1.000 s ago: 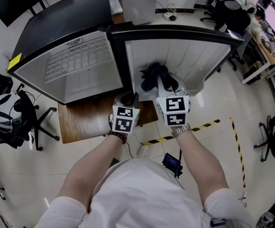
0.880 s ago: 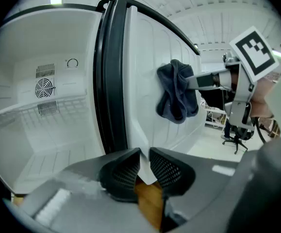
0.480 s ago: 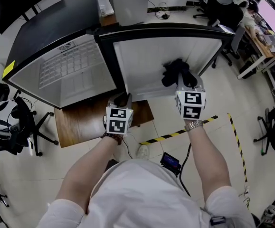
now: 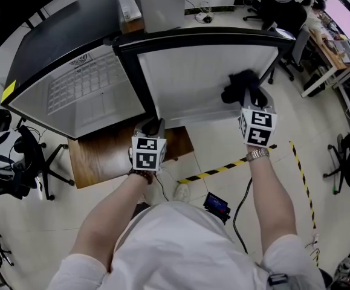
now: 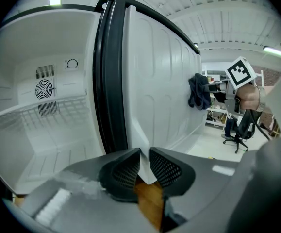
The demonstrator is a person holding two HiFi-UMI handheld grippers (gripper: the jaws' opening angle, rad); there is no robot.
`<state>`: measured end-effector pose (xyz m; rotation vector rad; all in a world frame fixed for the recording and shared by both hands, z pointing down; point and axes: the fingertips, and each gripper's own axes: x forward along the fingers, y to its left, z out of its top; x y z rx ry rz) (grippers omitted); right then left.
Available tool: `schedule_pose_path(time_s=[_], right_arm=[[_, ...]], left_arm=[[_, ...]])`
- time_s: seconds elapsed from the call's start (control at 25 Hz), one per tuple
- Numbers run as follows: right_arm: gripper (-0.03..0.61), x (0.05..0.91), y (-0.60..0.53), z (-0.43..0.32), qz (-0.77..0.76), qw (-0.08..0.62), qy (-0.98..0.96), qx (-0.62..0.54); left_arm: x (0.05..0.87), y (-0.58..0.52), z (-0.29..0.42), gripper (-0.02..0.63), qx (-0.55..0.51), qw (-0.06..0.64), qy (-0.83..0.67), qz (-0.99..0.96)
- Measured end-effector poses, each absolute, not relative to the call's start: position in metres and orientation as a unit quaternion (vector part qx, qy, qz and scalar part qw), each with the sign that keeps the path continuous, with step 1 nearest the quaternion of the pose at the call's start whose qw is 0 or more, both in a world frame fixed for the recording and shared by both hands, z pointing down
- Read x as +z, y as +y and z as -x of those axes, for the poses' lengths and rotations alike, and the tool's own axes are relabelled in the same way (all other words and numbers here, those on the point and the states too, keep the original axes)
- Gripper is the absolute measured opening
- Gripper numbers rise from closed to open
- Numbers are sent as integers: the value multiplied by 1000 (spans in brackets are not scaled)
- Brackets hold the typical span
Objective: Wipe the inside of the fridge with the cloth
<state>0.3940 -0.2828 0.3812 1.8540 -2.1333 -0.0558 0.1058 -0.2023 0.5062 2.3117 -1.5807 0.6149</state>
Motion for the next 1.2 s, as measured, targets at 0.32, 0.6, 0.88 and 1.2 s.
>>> schedule_pose_path(time_s=[0.32, 0.6, 0.88, 1.2], right_arm=[[55, 381, -266, -363, -619, 145, -772, -17], [55, 414, -228, -247, -513, 152, -845, -7], [55, 429, -228, -176, -461, 144, -876, -4], [55, 457, -236, -141, -437, 169, -884, -2]], left_arm=[[506, -203, -106, 72, 207, 141, -550, -797], [510, -201, -106, 72, 212, 145, -546, -797], [507, -194, -109, 74, 220, 133, -533, -806], [510, -178, -95, 75, 228, 131, -535, -803]])
